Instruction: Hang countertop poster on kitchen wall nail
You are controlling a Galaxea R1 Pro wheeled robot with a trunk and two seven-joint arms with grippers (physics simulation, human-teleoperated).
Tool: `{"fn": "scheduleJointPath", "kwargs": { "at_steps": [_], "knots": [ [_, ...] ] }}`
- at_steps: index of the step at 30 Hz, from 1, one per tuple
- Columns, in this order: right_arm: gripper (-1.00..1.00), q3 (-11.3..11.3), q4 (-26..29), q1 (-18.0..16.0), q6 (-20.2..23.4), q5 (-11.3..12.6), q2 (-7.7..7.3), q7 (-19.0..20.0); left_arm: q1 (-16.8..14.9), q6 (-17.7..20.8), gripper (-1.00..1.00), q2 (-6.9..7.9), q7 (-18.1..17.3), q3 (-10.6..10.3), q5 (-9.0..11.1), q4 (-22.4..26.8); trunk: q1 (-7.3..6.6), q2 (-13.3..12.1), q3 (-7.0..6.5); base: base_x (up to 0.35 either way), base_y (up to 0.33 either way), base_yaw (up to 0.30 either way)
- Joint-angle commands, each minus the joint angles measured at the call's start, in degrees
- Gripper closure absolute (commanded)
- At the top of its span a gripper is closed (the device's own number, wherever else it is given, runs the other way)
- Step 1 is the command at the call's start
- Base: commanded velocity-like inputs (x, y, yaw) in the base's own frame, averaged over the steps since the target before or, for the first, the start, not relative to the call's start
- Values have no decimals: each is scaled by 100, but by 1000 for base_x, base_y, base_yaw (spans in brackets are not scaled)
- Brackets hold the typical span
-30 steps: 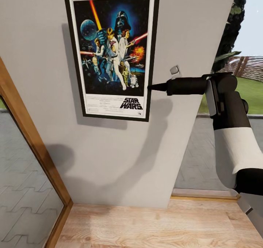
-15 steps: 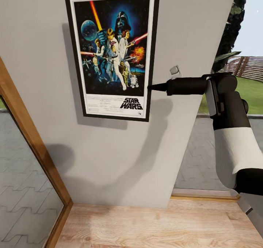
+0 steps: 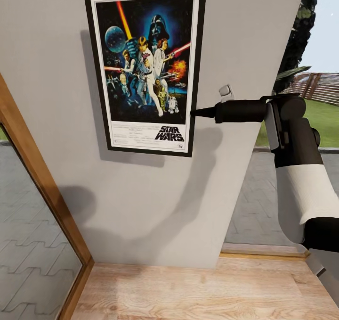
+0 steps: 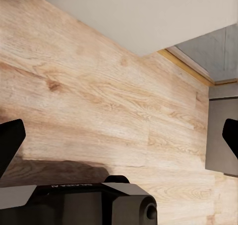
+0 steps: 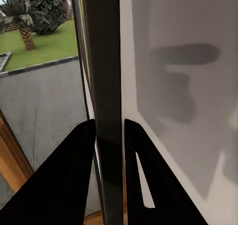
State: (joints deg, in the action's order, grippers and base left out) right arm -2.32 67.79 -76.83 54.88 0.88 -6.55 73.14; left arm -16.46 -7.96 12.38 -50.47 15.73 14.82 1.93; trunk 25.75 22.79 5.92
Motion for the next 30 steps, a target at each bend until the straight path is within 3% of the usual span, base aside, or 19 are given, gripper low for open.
{"fn": "scheduleJointPath", "kwargs": {
  "at_steps": [1,30],
  "knots": [
    [100,-6,-1,-7,57,17,-4,16,-6,-30,-100,1,-16,0,4,-8,4,13,13,0,0,0],
    [100,-6,-18,-8,66,20,0,-212,-6,-33,-100,10,-16,0,5,-8,4,13,13,0,0,0]
  ]
}}
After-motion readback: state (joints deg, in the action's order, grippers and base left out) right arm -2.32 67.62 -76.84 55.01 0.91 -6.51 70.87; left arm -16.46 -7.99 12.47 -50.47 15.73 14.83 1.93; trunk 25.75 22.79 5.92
